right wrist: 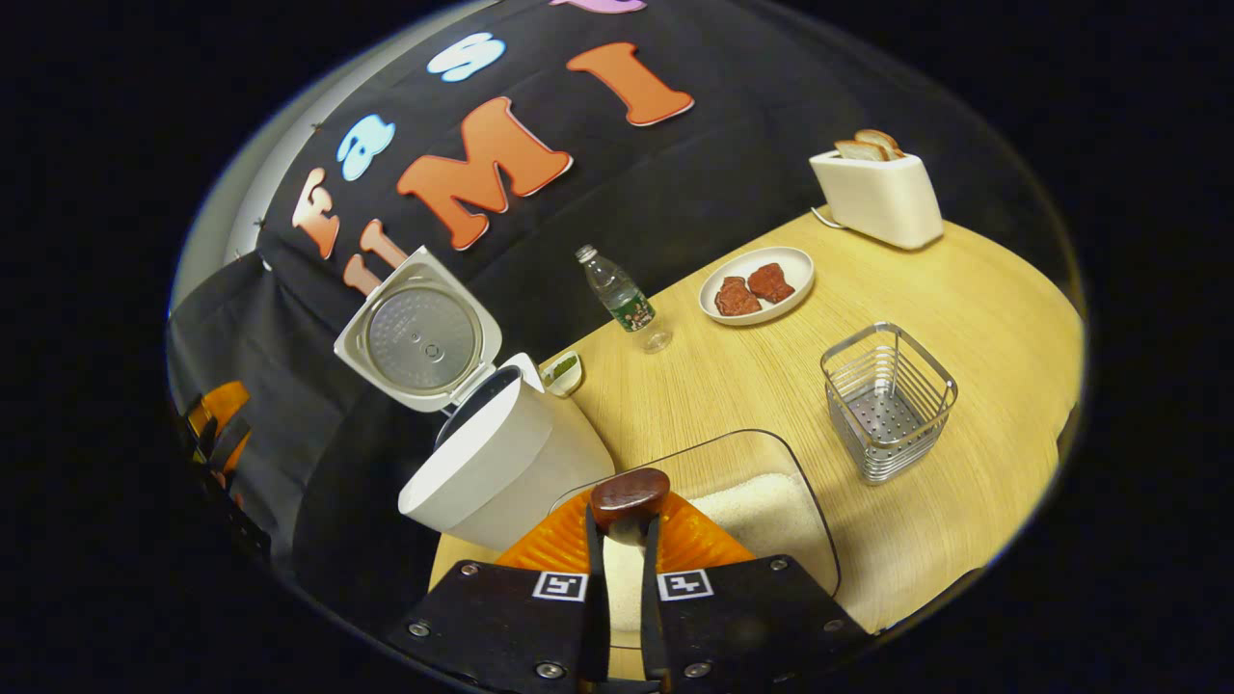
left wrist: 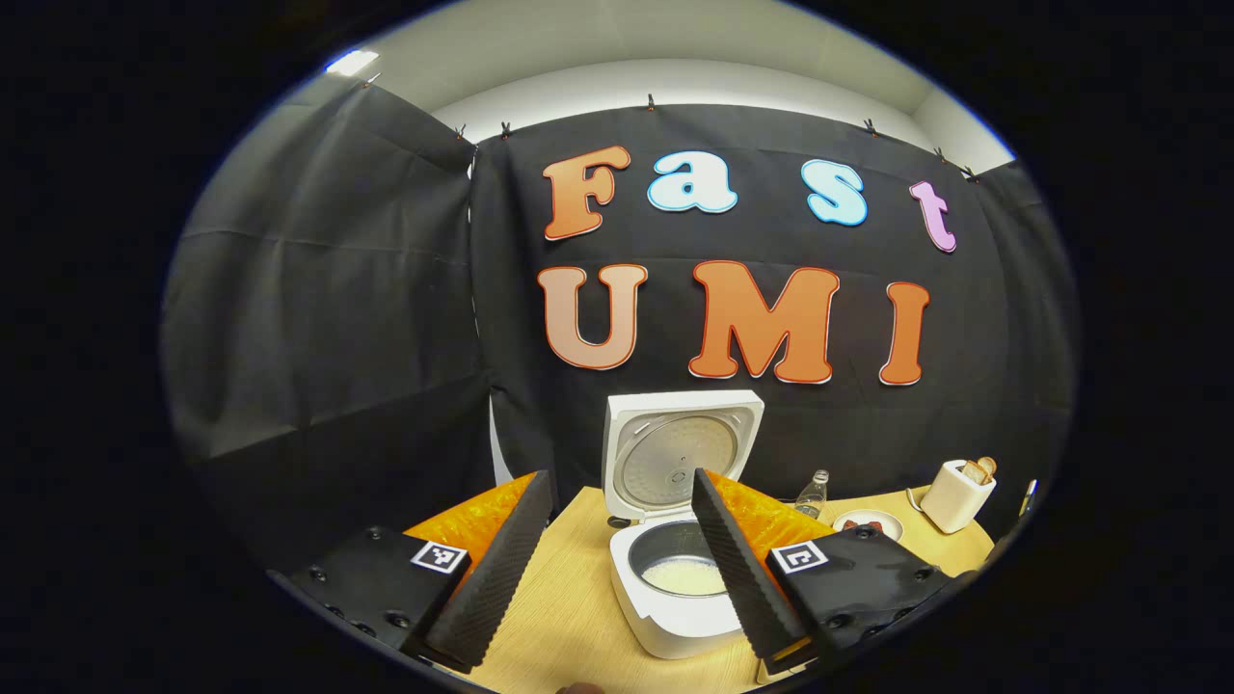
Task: Close the left gripper, press the button to open the rice cooker; take a wooden spoon from the chopstick holder with the right hand, scoop a spoonful of rice and pour it into the rice cooker, then put the wooden spoon back into the chopstick holder.
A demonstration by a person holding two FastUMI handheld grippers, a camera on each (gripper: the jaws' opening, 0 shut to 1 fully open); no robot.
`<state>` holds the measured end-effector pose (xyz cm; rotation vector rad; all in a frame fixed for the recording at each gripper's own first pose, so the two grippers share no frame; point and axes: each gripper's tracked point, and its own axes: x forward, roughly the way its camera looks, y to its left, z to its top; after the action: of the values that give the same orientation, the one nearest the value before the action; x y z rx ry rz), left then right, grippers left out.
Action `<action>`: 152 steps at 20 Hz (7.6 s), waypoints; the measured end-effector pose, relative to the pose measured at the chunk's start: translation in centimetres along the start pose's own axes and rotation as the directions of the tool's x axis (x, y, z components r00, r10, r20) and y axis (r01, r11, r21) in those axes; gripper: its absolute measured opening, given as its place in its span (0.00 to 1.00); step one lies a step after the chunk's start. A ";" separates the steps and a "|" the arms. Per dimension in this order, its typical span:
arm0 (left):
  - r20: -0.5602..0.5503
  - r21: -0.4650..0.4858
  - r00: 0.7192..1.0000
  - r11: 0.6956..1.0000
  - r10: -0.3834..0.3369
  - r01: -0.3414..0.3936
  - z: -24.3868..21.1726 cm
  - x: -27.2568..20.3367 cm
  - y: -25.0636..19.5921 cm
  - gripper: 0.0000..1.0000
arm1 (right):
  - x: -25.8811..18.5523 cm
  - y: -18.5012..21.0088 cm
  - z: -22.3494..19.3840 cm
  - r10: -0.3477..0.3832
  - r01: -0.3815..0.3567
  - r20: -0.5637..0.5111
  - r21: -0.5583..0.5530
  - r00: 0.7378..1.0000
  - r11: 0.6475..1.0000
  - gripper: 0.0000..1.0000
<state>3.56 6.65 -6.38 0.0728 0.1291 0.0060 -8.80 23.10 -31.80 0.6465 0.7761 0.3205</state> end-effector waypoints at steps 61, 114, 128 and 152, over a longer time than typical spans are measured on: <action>0.012 -0.004 1.000 1.000 0.003 -0.003 0.3 1.2 3.9 0.98 | 6.6 21.7 18.2 0.309 -0.352 0.188 0.276 0.932 0.894 0.12; -0.011 -0.024 0.997 0.997 -0.078 0.077 0.3 3.4 7.6 0.99 | 6.5 31.3 12.8 0.385 -0.140 0.256 -0.645 0.887 0.751 0.12; -0.004 -0.058 0.998 0.996 -0.064 0.063 0.5 3.2 8.2 0.98 | 4.3 31.4 12.9 0.395 -0.071 0.264 -0.749 0.880 0.659 0.12; 0.099 -0.050 0.984 0.987 -0.147 0.152 5.4 6.9 1.0 0.97 | -8.3 7.2 22.8 0.003 0.270 0.495 -0.480 0.869 0.835 0.12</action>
<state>11.10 7.37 -1.89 0.0053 0.0389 -0.1437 2.03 15.00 -10.45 0.1127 0.2213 0.2139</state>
